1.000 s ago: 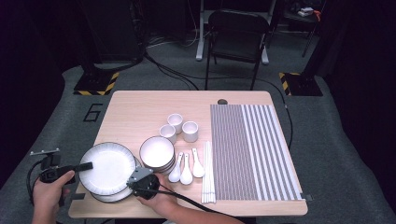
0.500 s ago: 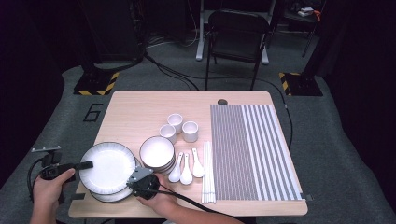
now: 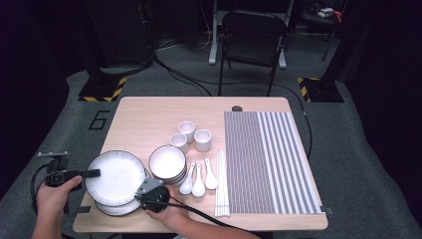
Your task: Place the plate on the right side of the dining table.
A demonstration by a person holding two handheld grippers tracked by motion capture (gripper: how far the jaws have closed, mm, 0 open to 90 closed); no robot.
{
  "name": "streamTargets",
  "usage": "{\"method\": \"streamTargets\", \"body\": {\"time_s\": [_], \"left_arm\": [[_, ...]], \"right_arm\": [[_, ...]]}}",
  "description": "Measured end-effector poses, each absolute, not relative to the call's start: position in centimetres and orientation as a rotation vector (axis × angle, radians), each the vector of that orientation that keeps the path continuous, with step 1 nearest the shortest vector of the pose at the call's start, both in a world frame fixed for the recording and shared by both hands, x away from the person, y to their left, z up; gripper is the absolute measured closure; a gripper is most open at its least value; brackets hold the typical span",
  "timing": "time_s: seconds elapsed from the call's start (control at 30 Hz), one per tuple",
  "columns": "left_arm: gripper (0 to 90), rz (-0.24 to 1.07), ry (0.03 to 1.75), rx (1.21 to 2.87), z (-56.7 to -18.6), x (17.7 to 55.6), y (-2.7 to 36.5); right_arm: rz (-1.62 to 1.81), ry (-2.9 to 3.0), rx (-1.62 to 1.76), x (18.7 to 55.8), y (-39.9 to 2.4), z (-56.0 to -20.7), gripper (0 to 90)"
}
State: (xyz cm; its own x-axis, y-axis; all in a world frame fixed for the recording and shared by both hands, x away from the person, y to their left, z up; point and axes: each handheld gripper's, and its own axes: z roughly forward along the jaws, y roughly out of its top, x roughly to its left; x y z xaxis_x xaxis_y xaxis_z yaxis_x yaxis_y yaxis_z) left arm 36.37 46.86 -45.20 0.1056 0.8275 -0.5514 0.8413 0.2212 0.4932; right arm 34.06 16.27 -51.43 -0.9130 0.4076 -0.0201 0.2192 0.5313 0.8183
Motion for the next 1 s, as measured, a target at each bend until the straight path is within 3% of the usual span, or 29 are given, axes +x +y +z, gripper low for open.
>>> {"method": "streamTargets", "body": {"time_s": [1.0], "left_arm": [[80.1, 0.002, 1.714, 1.694, -42.9, 37.9, 46.0]], "right_arm": [[1.351, 2.586, 0.559, 34.1, 15.5, -50.6, 61.3]]}}
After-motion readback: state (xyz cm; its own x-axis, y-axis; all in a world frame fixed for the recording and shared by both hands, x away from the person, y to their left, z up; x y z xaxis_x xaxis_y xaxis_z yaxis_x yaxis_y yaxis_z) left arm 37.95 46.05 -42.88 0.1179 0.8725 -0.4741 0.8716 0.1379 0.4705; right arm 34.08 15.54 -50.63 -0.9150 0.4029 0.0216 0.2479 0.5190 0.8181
